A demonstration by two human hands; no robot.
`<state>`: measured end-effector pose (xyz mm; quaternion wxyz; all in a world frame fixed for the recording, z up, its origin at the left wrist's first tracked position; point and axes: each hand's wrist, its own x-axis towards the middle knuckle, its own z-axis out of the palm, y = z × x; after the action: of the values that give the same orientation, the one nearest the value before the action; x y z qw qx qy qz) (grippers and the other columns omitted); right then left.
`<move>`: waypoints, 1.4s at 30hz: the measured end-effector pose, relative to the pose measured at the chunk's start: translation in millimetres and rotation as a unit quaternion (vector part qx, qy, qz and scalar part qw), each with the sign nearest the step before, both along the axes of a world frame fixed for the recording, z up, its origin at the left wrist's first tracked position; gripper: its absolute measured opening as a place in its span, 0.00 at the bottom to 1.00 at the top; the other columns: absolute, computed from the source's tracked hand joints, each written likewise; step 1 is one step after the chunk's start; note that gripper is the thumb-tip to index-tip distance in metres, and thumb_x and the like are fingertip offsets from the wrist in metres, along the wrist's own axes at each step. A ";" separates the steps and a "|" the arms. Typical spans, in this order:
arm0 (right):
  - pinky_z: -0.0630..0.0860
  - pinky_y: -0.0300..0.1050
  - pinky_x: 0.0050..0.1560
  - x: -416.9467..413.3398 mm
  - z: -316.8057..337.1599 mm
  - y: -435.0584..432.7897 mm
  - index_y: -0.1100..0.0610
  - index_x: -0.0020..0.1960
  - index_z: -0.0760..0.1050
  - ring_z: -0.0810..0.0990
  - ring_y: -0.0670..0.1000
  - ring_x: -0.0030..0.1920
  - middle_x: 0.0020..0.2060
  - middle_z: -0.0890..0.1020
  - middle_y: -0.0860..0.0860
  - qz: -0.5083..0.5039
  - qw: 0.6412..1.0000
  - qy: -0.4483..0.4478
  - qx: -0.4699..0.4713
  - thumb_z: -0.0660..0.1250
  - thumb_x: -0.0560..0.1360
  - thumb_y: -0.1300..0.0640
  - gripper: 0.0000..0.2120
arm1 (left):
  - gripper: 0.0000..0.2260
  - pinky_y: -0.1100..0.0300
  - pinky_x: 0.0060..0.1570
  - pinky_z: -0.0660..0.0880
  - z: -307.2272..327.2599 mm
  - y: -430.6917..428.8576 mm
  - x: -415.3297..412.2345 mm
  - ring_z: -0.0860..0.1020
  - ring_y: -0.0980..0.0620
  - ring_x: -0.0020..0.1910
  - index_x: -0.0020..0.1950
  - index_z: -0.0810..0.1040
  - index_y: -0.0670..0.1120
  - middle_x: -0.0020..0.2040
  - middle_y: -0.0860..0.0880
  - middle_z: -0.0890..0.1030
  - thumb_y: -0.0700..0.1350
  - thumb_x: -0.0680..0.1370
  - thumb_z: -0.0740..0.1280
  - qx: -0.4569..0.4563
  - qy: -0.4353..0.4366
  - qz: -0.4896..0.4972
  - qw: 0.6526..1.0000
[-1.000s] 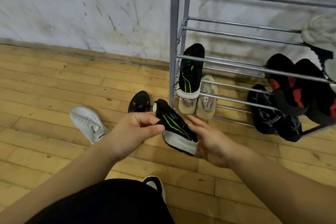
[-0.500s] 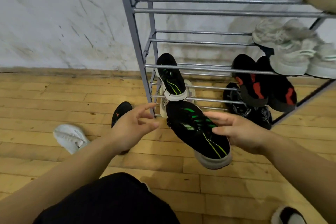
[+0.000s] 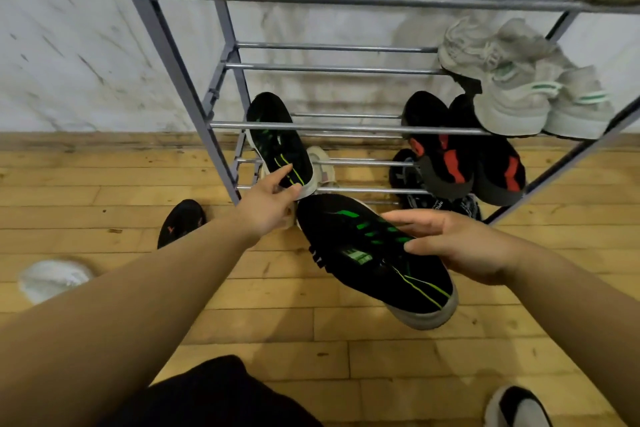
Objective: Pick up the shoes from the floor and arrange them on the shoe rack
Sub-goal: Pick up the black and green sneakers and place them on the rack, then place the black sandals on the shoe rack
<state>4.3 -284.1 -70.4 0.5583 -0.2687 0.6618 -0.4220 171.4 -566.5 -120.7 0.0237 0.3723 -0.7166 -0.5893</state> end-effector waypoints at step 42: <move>0.60 0.49 0.74 16.5 -61.6 -160.4 0.29 0.80 0.45 0.51 0.49 0.82 0.84 0.46 0.45 0.010 0.922 0.388 0.012 0.77 0.71 0.41 0.51 | 0.28 0.58 0.64 0.68 -34.8 -7.5 34.3 0.70 0.51 0.70 0.82 0.63 0.57 0.63 0.55 0.68 0.53 0.83 0.67 -0.285 -0.004 0.110 0.952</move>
<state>20.9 -444.4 -132.0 0.2652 -0.4110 0.8289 -0.2715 205.7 -574.0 -155.5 0.1910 0.4292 -0.8094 -0.3525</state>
